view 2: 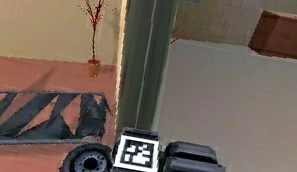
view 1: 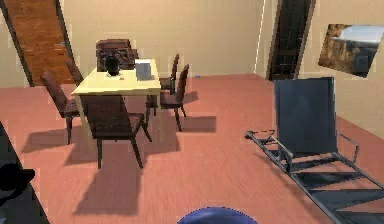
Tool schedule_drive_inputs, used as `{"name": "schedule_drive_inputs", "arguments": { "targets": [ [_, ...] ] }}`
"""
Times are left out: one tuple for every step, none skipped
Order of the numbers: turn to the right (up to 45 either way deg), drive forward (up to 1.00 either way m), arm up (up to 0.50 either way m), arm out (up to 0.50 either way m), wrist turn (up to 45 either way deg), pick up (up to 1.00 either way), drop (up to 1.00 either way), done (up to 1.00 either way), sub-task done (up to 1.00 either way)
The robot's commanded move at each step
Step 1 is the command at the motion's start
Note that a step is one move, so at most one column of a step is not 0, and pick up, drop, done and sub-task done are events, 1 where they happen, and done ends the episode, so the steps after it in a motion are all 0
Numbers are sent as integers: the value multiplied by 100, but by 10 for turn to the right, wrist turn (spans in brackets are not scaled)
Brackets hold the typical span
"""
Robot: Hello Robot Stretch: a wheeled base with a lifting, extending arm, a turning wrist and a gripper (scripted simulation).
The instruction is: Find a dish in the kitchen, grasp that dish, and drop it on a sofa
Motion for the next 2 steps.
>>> {"name": "schedule_drive_inputs", "arguments": {
  "targets": [
    [90,0,0,0,0,0,0,0,0],
    [0,100,0,0,0,0,0,0,0]
  ]
}}
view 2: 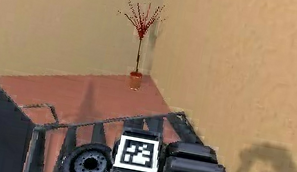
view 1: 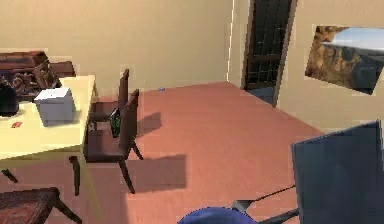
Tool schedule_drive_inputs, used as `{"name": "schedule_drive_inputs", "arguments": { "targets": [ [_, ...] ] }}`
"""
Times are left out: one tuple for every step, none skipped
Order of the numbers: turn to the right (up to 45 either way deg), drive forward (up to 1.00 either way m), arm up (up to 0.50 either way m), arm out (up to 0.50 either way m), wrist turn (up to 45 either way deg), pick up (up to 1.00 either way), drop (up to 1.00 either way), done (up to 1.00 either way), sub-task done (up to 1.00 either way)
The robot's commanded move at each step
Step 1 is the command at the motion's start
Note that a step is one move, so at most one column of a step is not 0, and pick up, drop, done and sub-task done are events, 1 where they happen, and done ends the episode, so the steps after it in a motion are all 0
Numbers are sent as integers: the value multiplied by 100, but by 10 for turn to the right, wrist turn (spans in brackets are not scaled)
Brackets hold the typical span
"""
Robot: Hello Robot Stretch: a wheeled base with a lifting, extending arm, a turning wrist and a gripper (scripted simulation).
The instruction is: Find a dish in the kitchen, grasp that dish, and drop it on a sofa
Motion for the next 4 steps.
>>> {"name": "schedule_drive_inputs", "arguments": {
  "targets": [
    [0,100,0,0,0,0,0,0,0],
    [150,0,0,0,0,0,0,0,0],
    [0,10,0,0,0,0,0,0,0],
    [90,0,0,0,0,0,0,0,0]
  ]
}}
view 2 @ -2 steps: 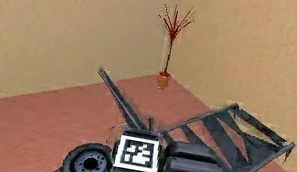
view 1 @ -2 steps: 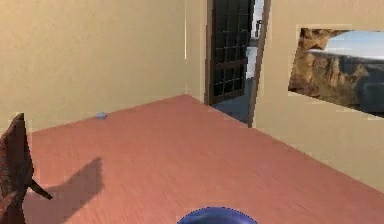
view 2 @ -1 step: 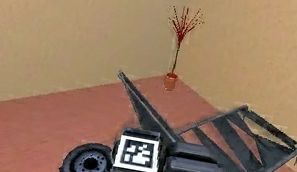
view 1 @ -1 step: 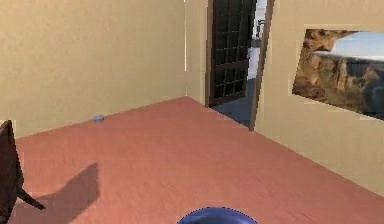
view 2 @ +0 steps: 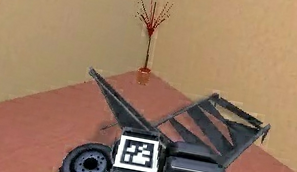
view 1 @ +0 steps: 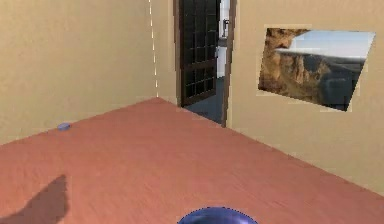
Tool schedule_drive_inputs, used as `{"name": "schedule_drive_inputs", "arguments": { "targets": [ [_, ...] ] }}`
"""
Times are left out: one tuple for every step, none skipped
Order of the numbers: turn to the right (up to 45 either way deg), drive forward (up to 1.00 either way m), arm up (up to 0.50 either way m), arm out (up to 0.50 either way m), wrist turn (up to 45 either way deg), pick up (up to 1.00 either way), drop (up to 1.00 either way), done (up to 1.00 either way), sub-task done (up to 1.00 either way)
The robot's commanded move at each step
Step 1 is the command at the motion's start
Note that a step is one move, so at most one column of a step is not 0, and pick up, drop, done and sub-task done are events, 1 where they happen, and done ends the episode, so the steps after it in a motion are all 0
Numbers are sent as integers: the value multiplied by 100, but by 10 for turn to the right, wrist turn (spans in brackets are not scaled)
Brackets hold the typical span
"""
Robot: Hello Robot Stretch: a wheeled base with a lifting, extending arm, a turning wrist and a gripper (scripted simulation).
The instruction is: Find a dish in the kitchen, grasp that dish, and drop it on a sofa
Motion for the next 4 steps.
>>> {"name": "schedule_drive_inputs", "arguments": {
  "targets": [
    [0,20,0,0,0,0,0,0,0],
    [0,100,0,0,0,0,0,0,0],
    [0,100,0,0,0,0,0,0,0],
    [0,55,0,0,0,0,0,0,0]
  ]
}}
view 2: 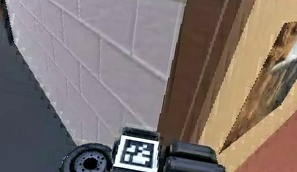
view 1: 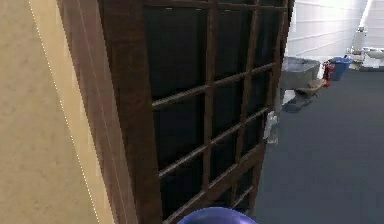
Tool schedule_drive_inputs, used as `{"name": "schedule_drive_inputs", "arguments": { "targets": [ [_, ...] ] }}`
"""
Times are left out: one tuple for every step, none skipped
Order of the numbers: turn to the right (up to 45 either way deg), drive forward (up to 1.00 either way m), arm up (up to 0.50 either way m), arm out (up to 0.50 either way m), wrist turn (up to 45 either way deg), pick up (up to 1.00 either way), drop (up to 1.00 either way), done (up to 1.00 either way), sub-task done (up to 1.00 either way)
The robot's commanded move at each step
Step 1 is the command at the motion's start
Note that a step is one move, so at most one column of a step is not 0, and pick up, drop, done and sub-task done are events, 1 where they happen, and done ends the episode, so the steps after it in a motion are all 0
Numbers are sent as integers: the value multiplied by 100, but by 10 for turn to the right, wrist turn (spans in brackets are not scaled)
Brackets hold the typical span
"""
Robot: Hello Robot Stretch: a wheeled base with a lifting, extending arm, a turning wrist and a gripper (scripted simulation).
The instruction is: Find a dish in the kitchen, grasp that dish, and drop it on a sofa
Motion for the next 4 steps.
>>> {"name": "schedule_drive_inputs", "arguments": {
  "targets": [
    [450,0,0,0,0,0,0,0,0],
    [0,100,0,0,0,0,0,0,0],
    [0,100,0,0,0,0,0,0,0],
    [0,100,0,0,0,0,0,0,0]
  ]
}}
